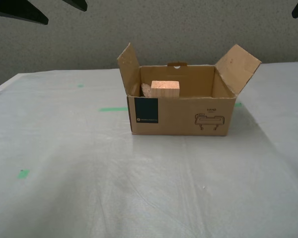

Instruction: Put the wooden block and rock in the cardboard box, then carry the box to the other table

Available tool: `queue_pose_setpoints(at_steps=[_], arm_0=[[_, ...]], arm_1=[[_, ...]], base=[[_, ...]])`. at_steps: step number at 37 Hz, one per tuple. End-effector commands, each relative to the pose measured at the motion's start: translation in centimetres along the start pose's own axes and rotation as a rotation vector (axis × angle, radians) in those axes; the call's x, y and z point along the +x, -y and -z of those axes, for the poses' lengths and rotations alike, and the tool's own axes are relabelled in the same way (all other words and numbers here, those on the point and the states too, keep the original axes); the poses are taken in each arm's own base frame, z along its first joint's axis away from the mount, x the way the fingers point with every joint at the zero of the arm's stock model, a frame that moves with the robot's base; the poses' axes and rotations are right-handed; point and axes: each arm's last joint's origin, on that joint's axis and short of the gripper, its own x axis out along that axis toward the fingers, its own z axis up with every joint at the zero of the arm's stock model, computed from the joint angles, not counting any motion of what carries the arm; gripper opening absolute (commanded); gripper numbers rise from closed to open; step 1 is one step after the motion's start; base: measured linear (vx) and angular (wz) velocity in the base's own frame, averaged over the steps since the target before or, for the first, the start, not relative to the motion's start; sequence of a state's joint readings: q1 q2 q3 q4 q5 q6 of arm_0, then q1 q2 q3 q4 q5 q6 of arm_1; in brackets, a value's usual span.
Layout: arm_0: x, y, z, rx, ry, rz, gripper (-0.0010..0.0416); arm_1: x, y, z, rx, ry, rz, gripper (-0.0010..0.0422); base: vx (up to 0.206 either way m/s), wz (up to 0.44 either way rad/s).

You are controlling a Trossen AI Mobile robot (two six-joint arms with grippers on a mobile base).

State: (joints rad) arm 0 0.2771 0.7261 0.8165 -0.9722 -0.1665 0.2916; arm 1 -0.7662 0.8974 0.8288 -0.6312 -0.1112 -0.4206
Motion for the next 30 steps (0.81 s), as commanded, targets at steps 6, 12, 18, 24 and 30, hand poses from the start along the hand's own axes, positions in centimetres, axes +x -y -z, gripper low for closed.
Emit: queue_pose_setpoints(at_steps=[6, 12, 18, 24, 30], arm_0=[[-0.02, 0.0, -0.01, 0.003, 0.001, 0.004, 0.0394], [-0.02, 0.0, -0.01, 0.003, 0.001, 0.004, 0.0394], [-0.02, 0.0, -0.01, 0.003, 0.001, 0.004, 0.0394], [-0.02, 0.0, -0.01, 0.003, 0.002, 0.004, 0.0394], [-0.02, 0.0, -0.01, 0.003, 0.002, 0.004, 0.0394]], arm_1=[[-0.03, 0.02, -0.05, -0.003, 0.004, 0.0, 0.0398], [-0.03, 0.02, -0.04, -0.003, 0.004, -0.001, 0.0398], [-0.03, 0.02, -0.04, -0.003, 0.004, -0.001, 0.0398], [-0.03, 0.02, -0.04, -0.003, 0.004, -0.001, 0.0398], [-0.03, 0.02, -0.04, -0.003, 0.004, -0.001, 0.0398]], base=[[0.0, 0.0], [0.0, 0.0], [0.0, 0.0], [0.0, 0.0], [0.0, 0.0]])
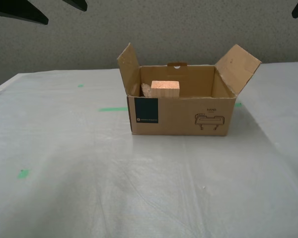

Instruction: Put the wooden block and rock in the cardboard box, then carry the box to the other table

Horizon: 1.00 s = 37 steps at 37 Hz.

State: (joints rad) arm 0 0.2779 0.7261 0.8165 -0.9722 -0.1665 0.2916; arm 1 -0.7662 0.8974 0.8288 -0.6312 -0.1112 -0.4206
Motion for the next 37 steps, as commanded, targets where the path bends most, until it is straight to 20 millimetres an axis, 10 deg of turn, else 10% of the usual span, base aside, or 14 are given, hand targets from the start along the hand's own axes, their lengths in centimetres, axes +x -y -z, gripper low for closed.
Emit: queue_pose_setpoints(at_steps=[1, 37], arm_0=[[-0.02, 0.01, -0.01, 0.004, 0.002, 0.004, 0.0394], [-0.02, 0.01, -0.01, 0.004, 0.002, 0.004, 0.0394]], arm_1=[[-0.03, 0.02, -0.05, -0.003, 0.004, 0.0, 0.0398], [-0.03, 0.02, -0.04, -0.003, 0.004, -0.001, 0.0398]], base=[[0.0, 0.0], [0.0, 0.0]])
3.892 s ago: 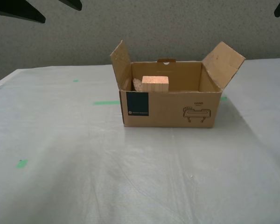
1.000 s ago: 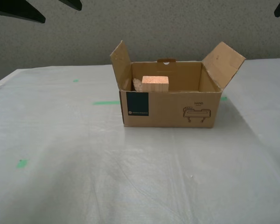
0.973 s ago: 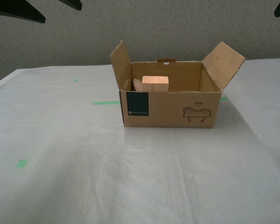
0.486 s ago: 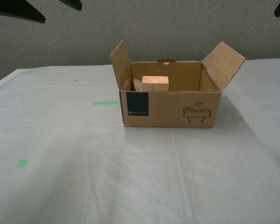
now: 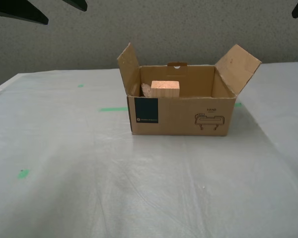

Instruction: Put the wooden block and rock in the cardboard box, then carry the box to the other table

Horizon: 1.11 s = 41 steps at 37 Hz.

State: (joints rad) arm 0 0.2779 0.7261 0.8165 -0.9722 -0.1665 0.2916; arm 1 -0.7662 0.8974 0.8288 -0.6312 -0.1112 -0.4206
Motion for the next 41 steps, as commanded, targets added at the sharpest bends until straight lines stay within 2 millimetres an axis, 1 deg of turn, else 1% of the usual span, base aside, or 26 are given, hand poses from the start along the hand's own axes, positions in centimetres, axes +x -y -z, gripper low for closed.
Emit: queue_pose_setpoints(at_steps=[1, 41], arm_0=[[-0.02, 0.01, -0.02, 0.004, 0.002, 0.004, 0.0394], [-0.02, 0.01, -0.01, 0.004, 0.002, 0.004, 0.0394]], arm_1=[[-0.03, 0.02, -0.05, -0.003, 0.004, 0.0, 0.0398], [-0.03, 0.02, -0.05, -0.003, 0.004, 0.0, 0.0398]], base=[[0.0, 0.0], [0.0, 0.0]])
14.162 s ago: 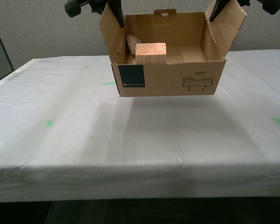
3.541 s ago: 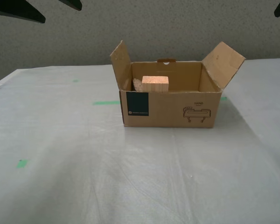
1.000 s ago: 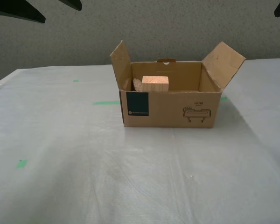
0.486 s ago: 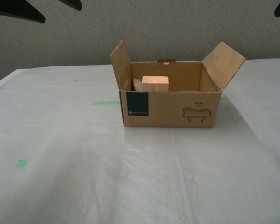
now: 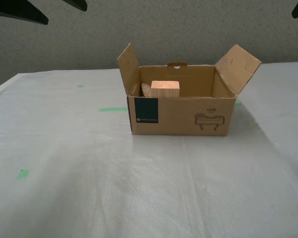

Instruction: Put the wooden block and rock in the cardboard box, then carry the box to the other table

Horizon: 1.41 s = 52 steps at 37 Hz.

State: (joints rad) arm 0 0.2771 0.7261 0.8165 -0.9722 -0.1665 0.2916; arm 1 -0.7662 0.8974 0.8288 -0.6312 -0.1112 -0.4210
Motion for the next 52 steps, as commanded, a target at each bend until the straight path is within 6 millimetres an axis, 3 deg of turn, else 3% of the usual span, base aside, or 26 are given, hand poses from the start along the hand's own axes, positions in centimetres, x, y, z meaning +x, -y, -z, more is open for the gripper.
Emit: queue_pose_setpoints(at_steps=[1, 52], arm_0=[[-0.02, 0.0, -0.01, 0.003, 0.002, 0.004, 0.0393], [-0.02, 0.0, -0.01, 0.003, 0.002, 0.004, 0.0394]], arm_1=[[-0.03, 0.02, -0.04, -0.003, 0.004, -0.001, 0.0398], [-0.03, 0.02, -0.04, -0.003, 0.004, -0.001, 0.0398]], base=[[0.0, 0.0], [0.0, 0.0]])
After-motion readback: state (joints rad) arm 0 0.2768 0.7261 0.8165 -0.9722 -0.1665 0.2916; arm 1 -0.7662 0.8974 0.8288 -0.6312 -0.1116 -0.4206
